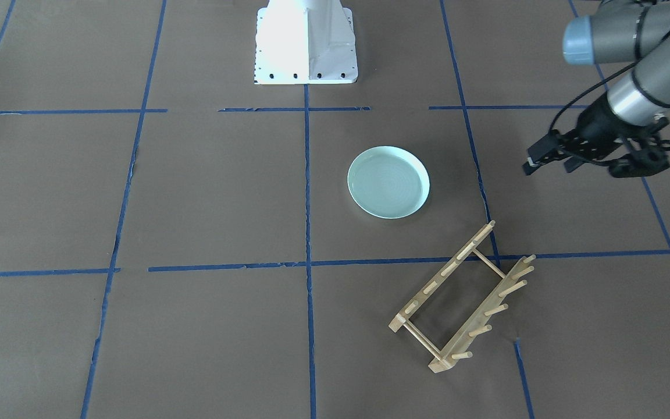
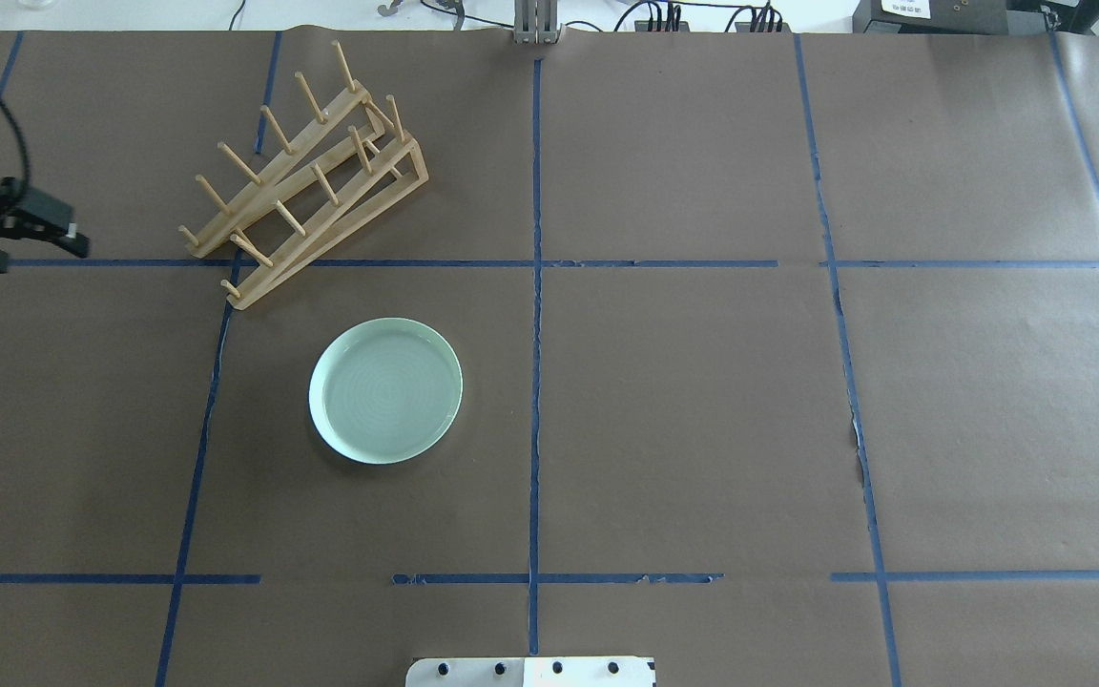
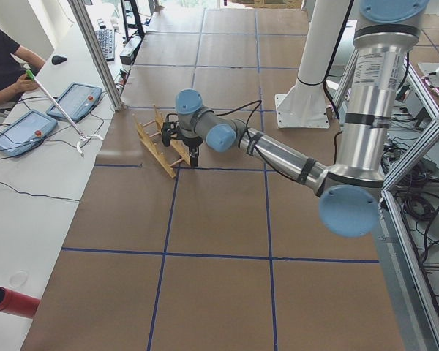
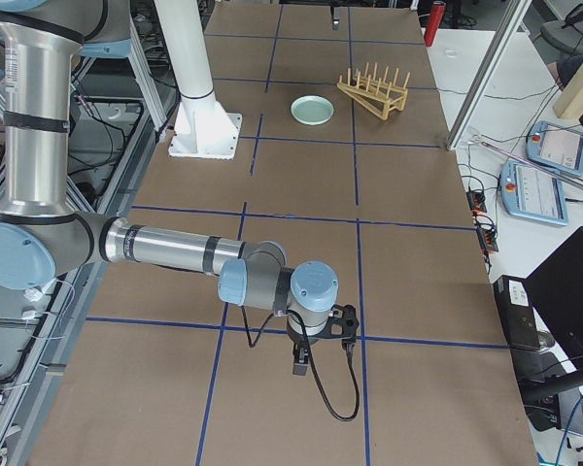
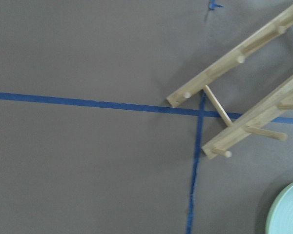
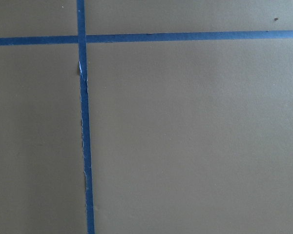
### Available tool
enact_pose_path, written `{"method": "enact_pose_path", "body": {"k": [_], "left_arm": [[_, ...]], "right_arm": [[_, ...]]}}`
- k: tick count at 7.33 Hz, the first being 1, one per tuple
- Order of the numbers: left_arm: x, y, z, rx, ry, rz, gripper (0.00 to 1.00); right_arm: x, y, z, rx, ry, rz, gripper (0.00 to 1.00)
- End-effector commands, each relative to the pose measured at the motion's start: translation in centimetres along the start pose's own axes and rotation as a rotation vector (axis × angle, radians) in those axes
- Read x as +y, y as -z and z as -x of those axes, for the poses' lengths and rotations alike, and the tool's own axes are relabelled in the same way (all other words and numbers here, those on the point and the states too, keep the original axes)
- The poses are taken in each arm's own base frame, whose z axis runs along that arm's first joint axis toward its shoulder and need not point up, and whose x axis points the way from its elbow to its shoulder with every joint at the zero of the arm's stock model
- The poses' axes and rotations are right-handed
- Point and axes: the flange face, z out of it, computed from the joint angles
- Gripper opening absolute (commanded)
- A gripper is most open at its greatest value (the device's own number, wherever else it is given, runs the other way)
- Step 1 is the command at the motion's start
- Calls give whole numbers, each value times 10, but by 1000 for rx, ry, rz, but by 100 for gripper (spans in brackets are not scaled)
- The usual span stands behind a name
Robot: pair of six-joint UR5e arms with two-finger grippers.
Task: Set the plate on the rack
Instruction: 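Move the left gripper down over the rim of the pale green plate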
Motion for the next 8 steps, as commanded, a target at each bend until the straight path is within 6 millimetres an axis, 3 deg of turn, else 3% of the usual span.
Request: {"method": "enact_pose_path", "body": {"k": [1,3,4,5,6,8], "left_arm": [[35,-96,-128,-73,76,18,100],[79,-140,-208,-151,81,49,100],[67,-149,-253,-198,110,54,100],[65,-162,-277,-215,110,66,99],[75,-174,-280,-233,100,68,96],[87,-197,-275,-271,82,45,78]], "right_arm": [[0,0,0,0,0,0,100],[0,0,0,0,-1,1,100],[0,0,0,0,0,0,100],[0,0,0,0,0,0,100],[0,0,0,0,0,0,100],[0,0,0,0,0,0,100]]}}
